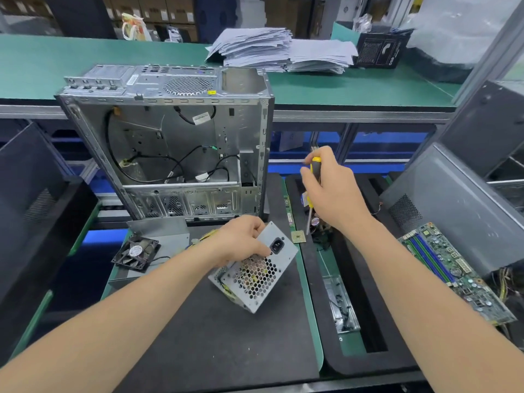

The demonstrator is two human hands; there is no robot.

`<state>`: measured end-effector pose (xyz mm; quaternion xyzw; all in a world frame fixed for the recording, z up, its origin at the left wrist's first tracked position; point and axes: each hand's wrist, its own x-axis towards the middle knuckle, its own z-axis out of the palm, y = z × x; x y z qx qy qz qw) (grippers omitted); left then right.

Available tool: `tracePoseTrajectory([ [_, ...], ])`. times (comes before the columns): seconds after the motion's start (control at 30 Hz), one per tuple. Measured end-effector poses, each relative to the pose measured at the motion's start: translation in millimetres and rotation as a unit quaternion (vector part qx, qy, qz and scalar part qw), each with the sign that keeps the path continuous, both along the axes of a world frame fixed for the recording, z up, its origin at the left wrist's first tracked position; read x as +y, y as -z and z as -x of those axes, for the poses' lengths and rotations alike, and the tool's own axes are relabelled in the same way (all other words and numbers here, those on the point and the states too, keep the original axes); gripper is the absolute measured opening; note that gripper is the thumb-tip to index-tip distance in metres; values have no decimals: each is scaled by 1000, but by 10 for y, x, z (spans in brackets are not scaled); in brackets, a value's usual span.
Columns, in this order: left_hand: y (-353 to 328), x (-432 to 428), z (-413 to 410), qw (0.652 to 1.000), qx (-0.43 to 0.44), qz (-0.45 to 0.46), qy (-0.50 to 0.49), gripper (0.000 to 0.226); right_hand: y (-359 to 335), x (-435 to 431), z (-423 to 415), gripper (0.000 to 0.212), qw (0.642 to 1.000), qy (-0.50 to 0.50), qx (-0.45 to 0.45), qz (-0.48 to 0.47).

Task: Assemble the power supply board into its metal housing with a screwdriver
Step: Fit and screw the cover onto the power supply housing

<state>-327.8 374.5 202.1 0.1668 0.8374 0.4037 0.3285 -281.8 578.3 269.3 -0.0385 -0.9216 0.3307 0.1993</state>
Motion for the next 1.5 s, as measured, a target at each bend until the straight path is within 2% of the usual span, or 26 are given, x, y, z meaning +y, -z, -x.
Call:
tracePoseTrajectory([
  [0.1, -38, -22, -28, 993, 100, 52, 45, 22, 129, 13, -11, 5, 997, -24, -65, 18],
  [0.27, 16, 27, -145, 962, 205, 140, 117, 25, 425, -38, 32, 10, 985, -56, -164, 17],
  [0.43, 180, 132, -374, 939, 250, 170, 162, 36, 665, -114, 79, 10, 963, -83, -256, -10],
  [0.57, 361, 200, -606, 920, 279, 201, 188, 23, 787, -160, 99, 7, 949, -94, -297, -45],
  [0.67, 499, 178, -769, 904, 308, 203, 216, 29, 900, -155, 118, 10, 938, -98, -326, -60],
  [0.83, 703, 24, -905, 859, 350, 222, 300, 28, 1066, -125, 150, 25, 926, -93, -360, -70],
  [1.0, 732, -179, -709, 843, 352, 201, 355, 21, 1170, -140, 170, 52, 916, -115, -383, -28],
  [1.03, 713, -217, -657, 844, 343, 191, 366, 24, 1194, -157, 166, 52, 920, -118, -373, -21],
  [1.1, 663, -290, -576, 880, 311, 154, 325, 33, 1259, -202, 157, 43, 935, -113, -335, -4],
  [1.17, 639, -341, -499, 915, 335, 115, 192, 36, 1328, -221, 157, 34, 952, -94, -293, 0],
  [1.23, 681, -392, -377, 900, 424, 89, 52, 22, 1363, -200, 156, 25, 958, -84, -275, 2],
  [1.27, 725, -417, -309, 892, 442, 91, 7, 17, 1364, -179, 157, 22, 957, -86, -278, 9],
  [1.3, 770, -446, -240, 895, 433, 108, -15, 28, 1359, -156, 160, 20, 954, -93, -283, 17],
  [1.37, 868, -498, -133, 923, 357, 144, -4, 52, 1359, -116, 184, 16, 950, -100, -295, 34],
  [1.43, 955, -514, -88, 933, 304, 188, 41, 53, 1397, -80, 228, 13, 949, -79, -301, 57],
  [1.5, 1024, -519, -80, 924, 305, 220, 76, 47, 1459, -40, 260, 11, 947, -48, -307, 85],
])
